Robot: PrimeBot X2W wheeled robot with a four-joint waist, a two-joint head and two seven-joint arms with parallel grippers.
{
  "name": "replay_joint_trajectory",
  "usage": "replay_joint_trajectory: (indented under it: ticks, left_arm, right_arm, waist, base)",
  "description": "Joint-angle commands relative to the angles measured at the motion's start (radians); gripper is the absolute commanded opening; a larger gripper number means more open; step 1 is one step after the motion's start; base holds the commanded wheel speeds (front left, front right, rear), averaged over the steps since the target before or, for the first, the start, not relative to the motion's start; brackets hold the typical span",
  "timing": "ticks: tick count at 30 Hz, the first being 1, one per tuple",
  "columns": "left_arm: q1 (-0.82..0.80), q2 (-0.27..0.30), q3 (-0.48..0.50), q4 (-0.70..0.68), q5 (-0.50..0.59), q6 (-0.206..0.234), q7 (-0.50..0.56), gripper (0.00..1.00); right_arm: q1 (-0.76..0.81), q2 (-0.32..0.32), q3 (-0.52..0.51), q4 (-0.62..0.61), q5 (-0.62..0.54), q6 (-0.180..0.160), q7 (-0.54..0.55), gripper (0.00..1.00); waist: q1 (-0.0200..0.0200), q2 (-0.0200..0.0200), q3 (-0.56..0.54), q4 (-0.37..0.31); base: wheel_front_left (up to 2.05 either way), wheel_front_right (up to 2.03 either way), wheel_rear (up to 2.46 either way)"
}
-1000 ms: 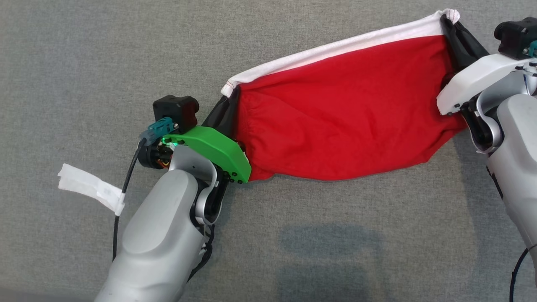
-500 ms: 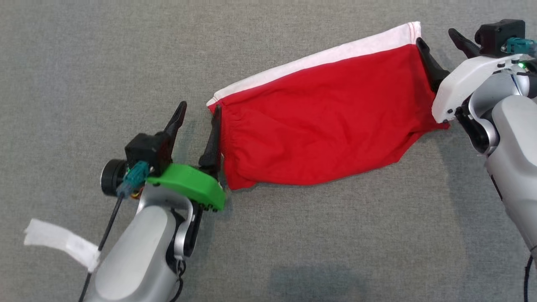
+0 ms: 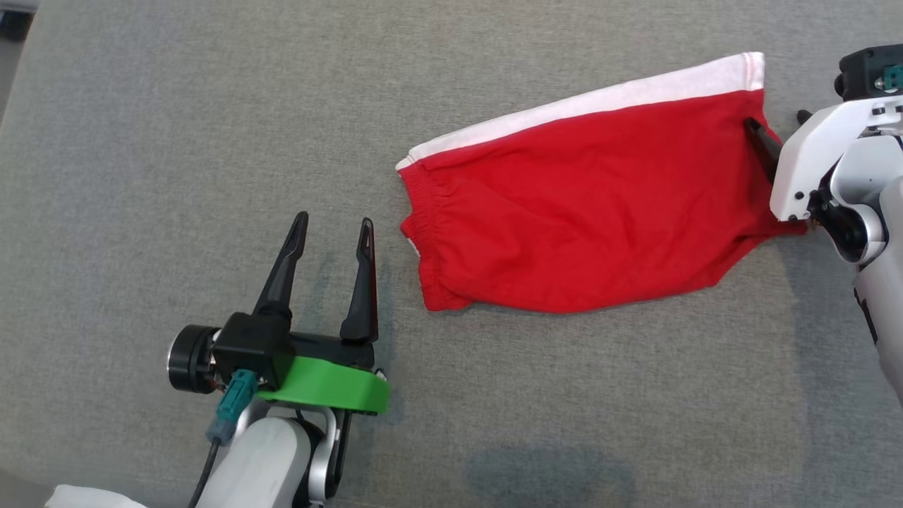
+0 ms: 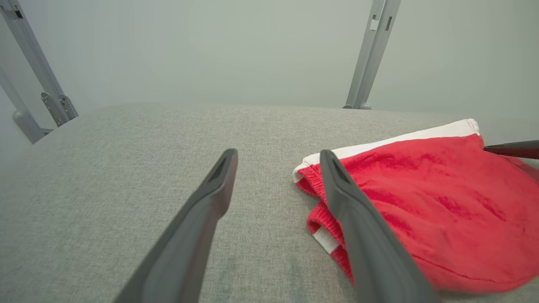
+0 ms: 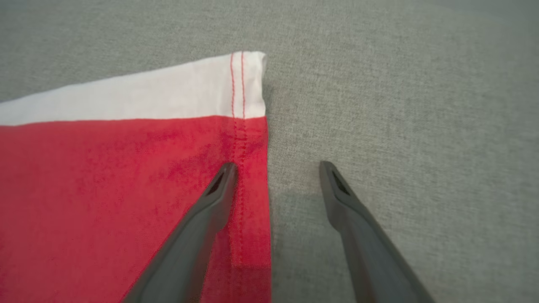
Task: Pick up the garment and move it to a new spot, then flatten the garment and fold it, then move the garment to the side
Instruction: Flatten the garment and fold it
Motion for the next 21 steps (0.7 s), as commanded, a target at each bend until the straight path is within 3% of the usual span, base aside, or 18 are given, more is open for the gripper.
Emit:
replay_joint_trajectory:
  ticks: [1, 3, 4, 5, 10, 17, 21]
  left_arm:
    - [0.014, -0.011, 0.004, 0.009, 0.013, -0.008, -0.008, 1.00]
    - [0.013, -0.027, 0.014, 0.010, 0.024, -0.020, -0.007, 1.00]
    - [0.018, -0.033, 0.021, 0.011, 0.025, -0.026, -0.007, 1.00]
    - [0.023, -0.039, 0.028, 0.014, 0.030, -0.031, -0.008, 1.00]
    - [0.066, -0.045, 0.067, 0.024, 0.071, -0.059, -0.007, 1.00]
    - [0.192, -0.009, 0.170, 0.038, 0.082, -0.073, -0.007, 1.00]
    - [0.251, -0.012, 0.206, 0.040, 0.079, -0.081, -0.007, 1.00]
  right_arm:
    - [0.015, 0.007, -0.011, 0.013, -0.008, -0.001, 0.015, 1.00]
    - [0.025, 0.027, -0.021, 0.026, -0.011, 0.000, 0.045, 1.00]
    - [0.030, 0.040, -0.024, 0.029, -0.005, 0.000, 0.058, 0.80]
    - [0.033, 0.052, -0.021, 0.025, 0.004, 0.002, 0.065, 0.02]
    - [0.071, 0.091, 0.005, -0.001, 0.049, 0.003, 0.062, 0.00]
    - [0.151, 0.156, 0.029, -0.004, 0.131, 0.000, 0.023, 0.00]
    - [0.184, 0.129, 0.011, 0.001, 0.153, -0.003, -0.001, 0.00]
  waist:
    - [0.0000, 0.0000, 0.038, 0.062]
    - [0.0000, 0.0000, 0.038, 0.074]
    - [0.0000, 0.0000, 0.037, 0.077]
    - [0.0000, 0.0000, 0.036, 0.078]
    - [0.0000, 0.0000, -0.008, 0.032]
    - [0.0000, 0.0000, -0.142, -0.124]
    - [0.0000, 0.0000, -0.201, -0.180]
  base:
    - [0.00, 0.00, 0.00]
    - [0.00, 0.00, 0.00]
    - [0.00, 0.00, 0.00]
    - [0.00, 0.00, 0.00]
    - [0.00, 0.00, 0.00]
    - [0.00, 0.00, 0.00]
    - [0.00, 0.00, 0.00]
